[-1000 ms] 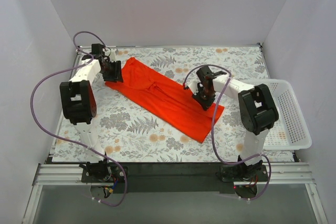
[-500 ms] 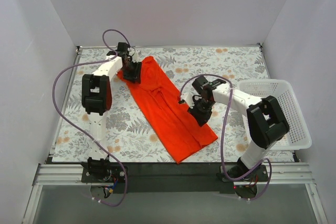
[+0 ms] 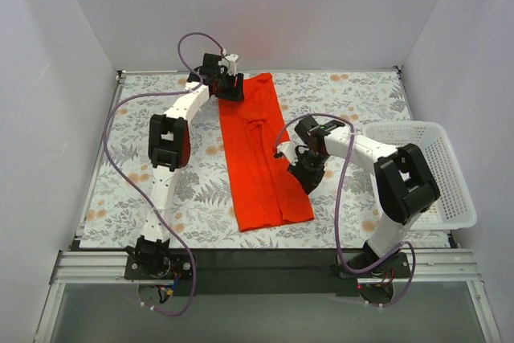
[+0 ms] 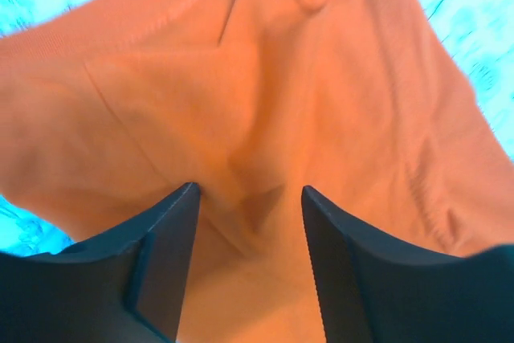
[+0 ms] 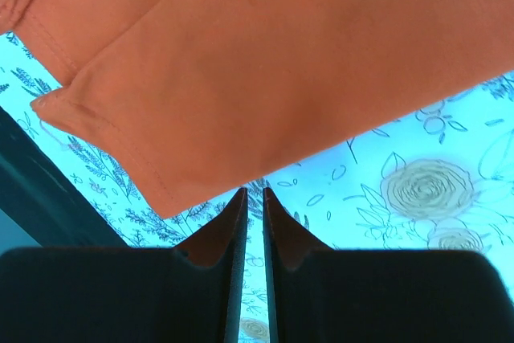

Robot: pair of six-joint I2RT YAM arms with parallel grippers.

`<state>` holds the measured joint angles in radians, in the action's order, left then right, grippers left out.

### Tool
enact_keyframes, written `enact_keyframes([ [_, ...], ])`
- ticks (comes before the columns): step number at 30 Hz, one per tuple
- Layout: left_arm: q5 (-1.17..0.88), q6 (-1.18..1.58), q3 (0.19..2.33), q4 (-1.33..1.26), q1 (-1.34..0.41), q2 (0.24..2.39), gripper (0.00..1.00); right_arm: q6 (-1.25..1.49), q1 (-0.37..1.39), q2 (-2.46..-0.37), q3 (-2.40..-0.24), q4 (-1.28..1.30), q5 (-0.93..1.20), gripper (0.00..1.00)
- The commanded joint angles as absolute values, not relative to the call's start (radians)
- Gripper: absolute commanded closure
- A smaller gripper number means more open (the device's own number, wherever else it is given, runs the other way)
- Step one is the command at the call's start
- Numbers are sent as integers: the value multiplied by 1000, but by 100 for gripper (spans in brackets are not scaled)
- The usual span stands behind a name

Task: Fold and stack the t-shirts
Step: Fold the tshirt

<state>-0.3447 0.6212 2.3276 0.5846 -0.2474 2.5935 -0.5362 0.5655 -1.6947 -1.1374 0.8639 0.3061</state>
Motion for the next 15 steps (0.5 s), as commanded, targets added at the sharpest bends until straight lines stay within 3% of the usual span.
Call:
enact_keyframes([
  [1, -360, 629, 2274, 402, -229, 2418, 46, -537, 591, -1755, -1183, 858, 327, 82],
  [9, -437, 617, 2045, 480, -207, 2128, 34, -512, 673, -1856, -1170, 808, 334, 83],
  [15, -483, 609, 1795, 554, -198, 1944, 33, -476, 736, -1911, -1173, 799, 408, 83],
])
